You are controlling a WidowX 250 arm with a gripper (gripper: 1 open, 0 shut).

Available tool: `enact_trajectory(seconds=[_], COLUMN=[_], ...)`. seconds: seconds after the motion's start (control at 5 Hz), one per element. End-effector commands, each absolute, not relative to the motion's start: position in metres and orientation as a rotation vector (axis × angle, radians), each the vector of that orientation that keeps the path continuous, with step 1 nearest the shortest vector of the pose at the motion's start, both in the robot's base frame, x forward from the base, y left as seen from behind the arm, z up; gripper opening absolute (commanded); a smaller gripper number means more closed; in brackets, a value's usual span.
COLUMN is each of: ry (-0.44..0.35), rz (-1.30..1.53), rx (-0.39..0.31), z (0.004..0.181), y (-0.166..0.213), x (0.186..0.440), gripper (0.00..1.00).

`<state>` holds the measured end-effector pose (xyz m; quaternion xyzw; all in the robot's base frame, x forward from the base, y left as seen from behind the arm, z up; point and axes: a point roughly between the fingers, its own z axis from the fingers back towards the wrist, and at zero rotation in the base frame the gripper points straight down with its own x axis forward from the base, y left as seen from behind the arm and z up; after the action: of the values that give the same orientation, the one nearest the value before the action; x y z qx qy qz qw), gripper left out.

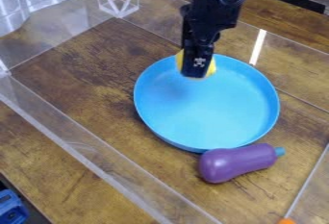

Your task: Put the lemon on the blue tray

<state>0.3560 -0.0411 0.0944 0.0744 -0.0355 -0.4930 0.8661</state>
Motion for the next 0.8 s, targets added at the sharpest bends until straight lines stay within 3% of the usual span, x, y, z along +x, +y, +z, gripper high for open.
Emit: enact_trajectory(seconds=[0.0, 0.6], ry=[-0.123, -0.114], rz=[-0.993, -0.932], rx=[0.174, 0.142], z=[0.116, 0.113], y=[-0.056, -0.071], x=[0.363, 0.365], gripper=[1.0, 1.0])
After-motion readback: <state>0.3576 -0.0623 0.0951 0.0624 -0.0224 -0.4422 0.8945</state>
